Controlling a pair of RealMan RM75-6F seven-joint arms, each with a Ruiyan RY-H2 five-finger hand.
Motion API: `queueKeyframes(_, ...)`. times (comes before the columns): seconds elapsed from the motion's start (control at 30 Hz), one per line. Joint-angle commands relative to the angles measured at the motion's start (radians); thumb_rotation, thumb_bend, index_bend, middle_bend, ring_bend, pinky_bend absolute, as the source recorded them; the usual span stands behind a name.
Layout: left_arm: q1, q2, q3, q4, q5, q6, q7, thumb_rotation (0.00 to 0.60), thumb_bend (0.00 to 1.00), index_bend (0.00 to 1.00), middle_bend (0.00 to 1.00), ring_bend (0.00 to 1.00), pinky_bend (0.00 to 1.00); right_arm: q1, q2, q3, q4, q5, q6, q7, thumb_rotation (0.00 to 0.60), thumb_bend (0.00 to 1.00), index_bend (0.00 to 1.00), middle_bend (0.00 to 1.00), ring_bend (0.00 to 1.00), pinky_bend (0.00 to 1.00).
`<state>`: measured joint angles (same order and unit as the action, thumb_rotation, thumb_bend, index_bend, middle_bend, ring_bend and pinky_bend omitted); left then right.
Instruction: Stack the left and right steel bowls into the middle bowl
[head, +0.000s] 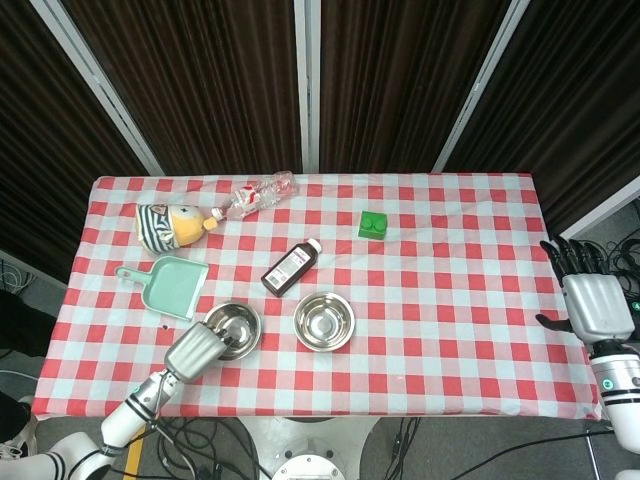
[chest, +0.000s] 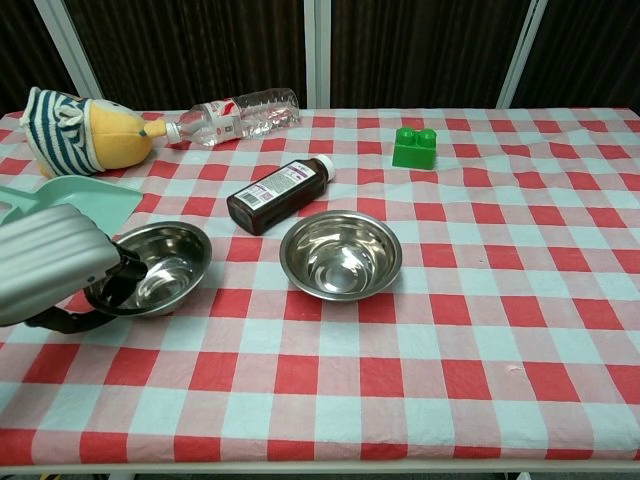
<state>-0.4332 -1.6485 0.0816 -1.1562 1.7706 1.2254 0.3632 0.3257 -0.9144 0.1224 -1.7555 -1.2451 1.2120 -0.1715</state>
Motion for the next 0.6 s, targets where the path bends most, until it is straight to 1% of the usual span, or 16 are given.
queueKeyframes(0.03,-0.001,-0.007,0.006,0.017,0.011,0.015,-0.004,0.600,0.36,0.69,0.70,0.79,0.84,-0.001,0.001,0.001,0.000,-0.002,0.000,0.002,0.600,0.02,0.02,0.00,0.00,0.00)
queueKeyframes(0.2,-0.004,-0.023,0.014,0.057,0.029,0.045,-0.022,0.600,0.37,0.71,0.72,0.81,0.86,-0.003,0.002,0.001,0.001,-0.006,-0.005,0.007,0.600,0.02,0.02,0.00,0.00,0.00)
queueKeyframes(0.37,-0.009,-0.029,0.012,0.064,0.034,0.061,-0.036,0.600,0.37,0.71,0.73,0.81,0.86,-0.003,0.005,0.003,-0.001,-0.005,-0.008,0.010,0.600,0.02,0.02,0.00,0.00,0.00)
queueKeyframes(0.47,-0.022,-0.022,0.004,0.052,0.035,0.060,-0.033,0.600,0.37,0.71,0.73,0.81,0.86,-0.004,0.010,0.006,-0.007,-0.010,-0.004,0.016,0.600,0.02,0.02,0.00,0.00,0.00)
queueKeyframes(0.6,-0.066,-0.006,-0.024,0.014,0.032,0.033,-0.026,0.600,0.37,0.71,0.73,0.81,0.86,-0.011,0.026,0.017,-0.019,-0.018,0.017,0.031,0.600,0.02,0.02,0.00,0.00,0.00)
